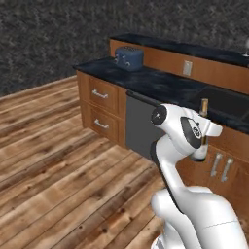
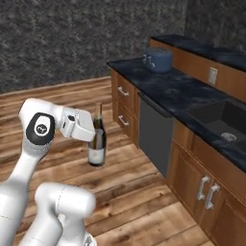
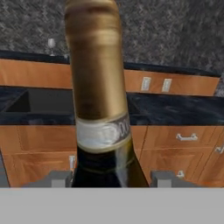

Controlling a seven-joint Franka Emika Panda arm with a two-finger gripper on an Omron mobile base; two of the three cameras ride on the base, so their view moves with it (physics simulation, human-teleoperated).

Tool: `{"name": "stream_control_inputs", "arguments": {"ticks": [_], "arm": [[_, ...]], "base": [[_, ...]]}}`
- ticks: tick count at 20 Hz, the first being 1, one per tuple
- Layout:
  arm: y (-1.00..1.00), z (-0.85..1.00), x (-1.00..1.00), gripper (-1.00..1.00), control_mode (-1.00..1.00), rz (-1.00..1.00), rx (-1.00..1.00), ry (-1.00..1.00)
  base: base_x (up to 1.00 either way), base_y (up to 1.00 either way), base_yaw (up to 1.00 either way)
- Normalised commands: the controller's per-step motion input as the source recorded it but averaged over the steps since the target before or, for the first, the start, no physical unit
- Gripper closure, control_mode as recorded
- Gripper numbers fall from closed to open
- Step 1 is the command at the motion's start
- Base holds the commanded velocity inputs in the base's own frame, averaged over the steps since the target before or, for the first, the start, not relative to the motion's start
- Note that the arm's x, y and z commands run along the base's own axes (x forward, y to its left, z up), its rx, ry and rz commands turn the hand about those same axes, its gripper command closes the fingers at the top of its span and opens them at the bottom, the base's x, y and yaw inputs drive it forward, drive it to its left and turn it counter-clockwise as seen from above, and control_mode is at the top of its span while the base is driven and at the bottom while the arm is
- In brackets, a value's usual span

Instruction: There is a wine glass and glass cup on the dining counter. Place the wine bottle next to the wine glass and the juice bottle next to the glass cup.

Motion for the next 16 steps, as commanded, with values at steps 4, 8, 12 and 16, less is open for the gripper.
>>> {"name": "stream_control_inputs", "arguments": {"ticks": [4,8,12,16], "arm": [[0.00,0.00,0.00,1.00,1.00,0.00,0.00,0.00],[0.00,0.00,0.00,1.00,1.00,0.00,0.00,0.00],[0.00,0.00,0.00,1.00,1.00,0.00,0.00,0.00],[0.00,0.00,0.00,1.00,1.00,0.00,0.00,0.00]], "base": [[0.94,0.07,0.02],[0.94,0.12,0.14],[0.94,0.09,0.19],[0.94,0.07,0.23]]}}
